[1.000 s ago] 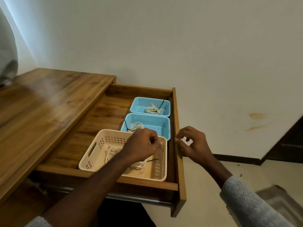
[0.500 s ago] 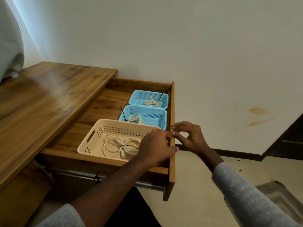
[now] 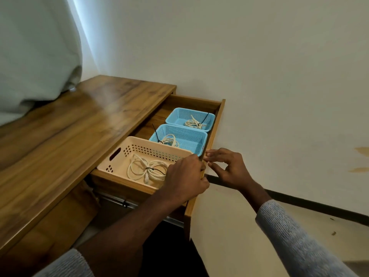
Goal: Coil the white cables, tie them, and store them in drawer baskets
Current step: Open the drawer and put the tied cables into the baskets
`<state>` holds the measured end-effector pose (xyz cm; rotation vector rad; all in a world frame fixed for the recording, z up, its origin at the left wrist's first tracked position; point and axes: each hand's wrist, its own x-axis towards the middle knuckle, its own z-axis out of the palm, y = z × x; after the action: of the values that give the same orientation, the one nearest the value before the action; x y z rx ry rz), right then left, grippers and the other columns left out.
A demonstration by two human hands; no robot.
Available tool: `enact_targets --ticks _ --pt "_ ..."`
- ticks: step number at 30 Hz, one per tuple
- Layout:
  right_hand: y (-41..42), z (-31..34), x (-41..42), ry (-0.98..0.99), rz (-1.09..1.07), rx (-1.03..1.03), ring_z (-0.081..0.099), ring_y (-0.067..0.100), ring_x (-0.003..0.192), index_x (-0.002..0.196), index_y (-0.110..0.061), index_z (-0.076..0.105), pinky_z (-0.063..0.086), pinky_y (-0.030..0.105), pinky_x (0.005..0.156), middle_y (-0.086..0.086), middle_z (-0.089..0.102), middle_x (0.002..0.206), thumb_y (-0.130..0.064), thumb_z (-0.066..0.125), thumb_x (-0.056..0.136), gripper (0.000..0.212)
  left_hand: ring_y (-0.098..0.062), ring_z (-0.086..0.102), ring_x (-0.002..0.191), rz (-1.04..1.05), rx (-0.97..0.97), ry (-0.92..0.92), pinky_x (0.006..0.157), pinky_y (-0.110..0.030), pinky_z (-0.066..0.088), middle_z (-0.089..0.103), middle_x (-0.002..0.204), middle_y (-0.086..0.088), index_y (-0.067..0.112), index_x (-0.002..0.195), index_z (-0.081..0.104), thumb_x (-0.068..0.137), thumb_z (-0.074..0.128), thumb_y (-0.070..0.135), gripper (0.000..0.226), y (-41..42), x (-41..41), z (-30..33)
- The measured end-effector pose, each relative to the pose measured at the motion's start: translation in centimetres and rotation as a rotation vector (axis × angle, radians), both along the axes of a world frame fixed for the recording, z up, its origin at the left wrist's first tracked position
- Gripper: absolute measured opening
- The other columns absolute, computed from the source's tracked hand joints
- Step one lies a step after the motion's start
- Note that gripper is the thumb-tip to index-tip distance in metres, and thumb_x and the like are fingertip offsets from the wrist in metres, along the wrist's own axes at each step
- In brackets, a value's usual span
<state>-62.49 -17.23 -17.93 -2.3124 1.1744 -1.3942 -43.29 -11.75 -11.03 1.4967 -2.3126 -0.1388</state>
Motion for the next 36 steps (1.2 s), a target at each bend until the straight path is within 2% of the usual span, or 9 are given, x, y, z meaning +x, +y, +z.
enact_targets --ticks 9,13,16,20,22,26,30,33,36 --pt "-5.0 1.1 7.1 0.106 0.105 -0.046 0.067 0.007 0.102 0.103 -0.016 0.081 0.055 0.029 0.088 -0.001 0.076 0.103 -0.018 0.077 0.086 0.017 -0.017 0.056 0.105 0.169 -0.03 -0.128 0.075 -0.036 0.043 0.054 0.111 0.004 0.027 0.109 0.069 0.089 0.061 0.036 0.024 -1.6 6.3 0.9" --pt "-7.5 1.3 10.5 0.155 0.153 -0.063 0.068 0.012 0.099 0.103 -0.018 0.08 0.055 0.033 0.087 -0.001 0.077 0.102 -0.021 0.077 0.087 0.016 -0.016 0.053 0.107 0.237 -0.072 -0.213 0.07 -0.032 0.037 0.055 0.109 0.004 0.025 0.105 0.069 0.09 0.06 0.034 0.02 -2.7 9.0 0.9" --pt "-9.1 1.4 12.7 0.169 0.2 -0.077 0.069 0.015 0.097 0.102 -0.017 0.08 0.055 0.037 0.087 -0.001 0.077 0.1 -0.023 0.076 0.088 0.016 -0.016 0.049 0.114 0.288 -0.144 -0.279 0.073 -0.028 0.041 0.057 0.119 0.004 0.024 0.113 0.069 0.09 0.06 0.039 0.028 -3.7 11.4 0.6" --pt "-11.3 2.0 15.3 0.233 0.248 -0.087 0.067 0.015 0.091 0.097 -0.017 0.079 0.054 0.041 0.083 -0.002 0.075 0.096 -0.026 0.074 0.09 0.013 -0.018 0.048 0.118 0.413 -0.145 -0.329 0.089 -0.037 0.045 0.056 0.13 0.002 0.024 0.127 0.061 0.085 0.065 0.051 0.05 -4.8 14.2 0.7" --pt "-12.2 2.3 16.3 0.286 0.255 -0.112 0.065 0.016 0.095 0.101 -0.018 0.075 0.053 0.044 0.086 -0.001 0.072 0.102 -0.031 0.07 0.092 0.017 -0.02 0.046 0.119 0.454 -0.144 -0.342 0.092 -0.04 0.041 0.056 0.129 0.002 0.026 0.131 0.054 0.084 0.064 0.054 0.055 -5.1 15.1 1.0" --pt "-13.7 2.9 18.1 0.37 0.204 -0.069 0.053 0.022 0.124 0.13 -0.027 0.056 0.046 0.046 0.102 -0.002 0.056 0.135 -0.047 0.065 0.092 0.043 -0.02 0.048 0.12 0.522 -0.135 -0.39 0.095 -0.044 0.04 0.055 0.132 0.001 0.026 0.133 0.054 0.086 0.061 0.056 0.056 -5.9 16.6 1.1" --pt "-14.8 4.3 20.2 0.506 0.238 -0.029 0.037 0.022 0.144 0.15 -0.028 0.039 0.032 0.05 0.115 -0.002 0.039 0.157 -0.045 0.065 0.093 0.065 -0.02 0.049 0.123 0.565 -0.128 -0.413 0.098 -0.043 0.041 0.057 0.135 0.001 0.025 0.133 0.054 0.089 0.056 0.056 0.055 -6.6 18.0 0.6" --pt "-15.6 4.3 21.5 0.6 0.255 -0.077 0.027 0.017 0.149 0.155 -0.031 0.029 0.024 0.045 0.117 -0.006 0.028 0.163 -0.046 0.056 0.098 0.064 -0.022 0.048 0.13 0.591 -0.124 -0.437 0.101 -0.043 0.041 0.052 0.143 -0.002 0.023 0.137 0.05 0.091 0.053 0.055 0.055 -7.0 18.9 0.5" --pt "-16.2 3.5 22.7 0.622 0.275 -0.132 0.03 0.015 0.148 0.153 -0.032 0.032 0.024 0.042 0.116 -0.006 0.034 0.161 -0.046 0.048 0.102 0.055 -0.022 0.048 0.131 0.594 -0.094 -0.436 0.099 -0.044 0.044 0.05 0.145 -0.005 0.021 0.138 0.048 0.095 0.05 0.05 0.053 -7.4 19.8 0.5"
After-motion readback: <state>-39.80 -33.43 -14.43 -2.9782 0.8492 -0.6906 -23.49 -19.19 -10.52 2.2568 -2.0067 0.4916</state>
